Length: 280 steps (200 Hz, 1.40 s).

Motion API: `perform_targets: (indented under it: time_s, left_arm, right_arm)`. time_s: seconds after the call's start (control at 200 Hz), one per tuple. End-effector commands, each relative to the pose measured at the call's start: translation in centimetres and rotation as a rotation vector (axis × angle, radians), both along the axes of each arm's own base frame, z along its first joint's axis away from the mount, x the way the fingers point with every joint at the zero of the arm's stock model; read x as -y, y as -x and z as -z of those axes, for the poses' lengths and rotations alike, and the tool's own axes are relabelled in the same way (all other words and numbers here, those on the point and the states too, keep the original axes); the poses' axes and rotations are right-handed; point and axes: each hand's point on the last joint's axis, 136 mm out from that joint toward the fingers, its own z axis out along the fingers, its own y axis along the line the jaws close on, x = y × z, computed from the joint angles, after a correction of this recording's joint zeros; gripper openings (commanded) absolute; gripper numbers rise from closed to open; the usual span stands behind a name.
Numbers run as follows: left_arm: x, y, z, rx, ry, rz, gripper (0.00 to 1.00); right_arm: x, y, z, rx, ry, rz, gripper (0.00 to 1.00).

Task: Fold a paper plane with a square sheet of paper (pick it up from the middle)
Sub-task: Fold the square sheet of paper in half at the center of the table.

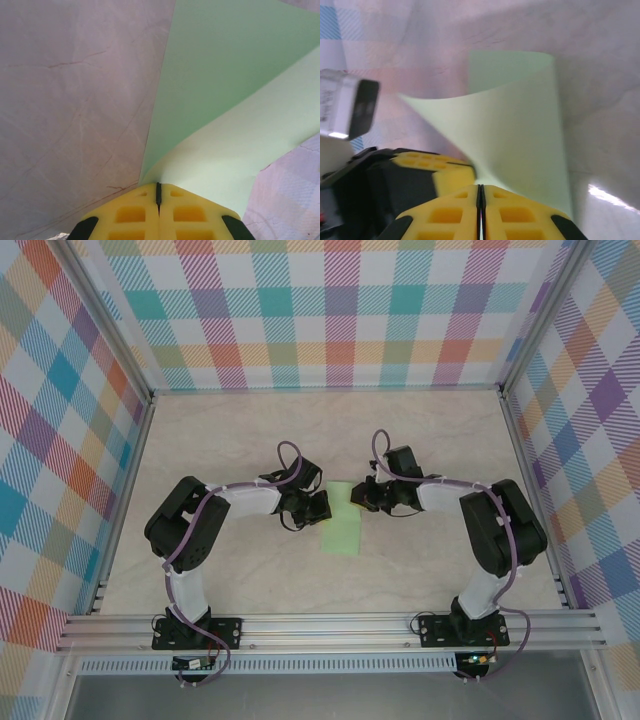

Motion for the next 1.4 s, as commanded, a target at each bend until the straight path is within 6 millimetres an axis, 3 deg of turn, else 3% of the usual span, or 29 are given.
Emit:
perform_targets:
  time_s: [0.0, 0.16, 0.24, 0.505, 0.615, 0.835, 1.03, 1.11, 1.2, 1.395]
  left_arm:
    - [-3.3, 2.9, 3.2, -0.093, -0.176, 0.002, 0.00]
    - [-3.2, 2.8, 3.1, -0.091, -0.173, 0.003, 0.00]
    - [-3.2, 2.9, 3.2, -0.094, -0.174, 0.004, 0.00]
    - [-3.3, 3.0, 3.2, -0.093, -0.175, 0.004, 0.00]
    - [-3.3, 3.0, 3.2, -0.092, -0.174, 0.004, 0.00]
    - [-3.2, 2.9, 3.2, -0.093, -0.173, 0.005, 0.00]
    - [-3.4, 3.0, 3.3, -0.094, -0.179, 0.003, 0.00]
    - [-3.4, 3.0, 3.4, -0.097, -0.179, 0.004, 0.00]
    - [-3.5, 3.1, 3.4, -0.098, -0.182, 0.003, 0.00]
    - [-3.6, 3.1, 3.3, -0.095, -0.188, 0.004, 0.00]
  right_arm:
    - [0.4, 0.8, 1.6, -0.020, 0.011, -0.014, 0.12]
    - [1.4, 1.9, 4.5, -0.077, 0.062, 0.006, 0.11]
    - [1.5, 2.0, 4.8, -0.087, 0.074, 0.001, 0.12]
    - [0.7, -0.7, -1.1, 0.026, 0.028, -0.009, 0.14]
    - [0.6, -1.9, -1.6, 0.040, 0.013, -0.003, 0.13]
    - [0.4, -2.7, 0.7, -0.005, 0.010, 0.006, 0.12]
    - [1.5, -2.0, 4.3, -0.071, 0.084, 0.036, 0.12]
    - [1.5, -1.7, 4.9, -0.087, 0.086, 0.033, 0.12]
    - [1.4, -2.0, 4.1, -0.077, 0.083, 0.027, 0.13]
    - [0.9, -4.0, -0.3, 0.005, 0.054, 0.019, 0.13]
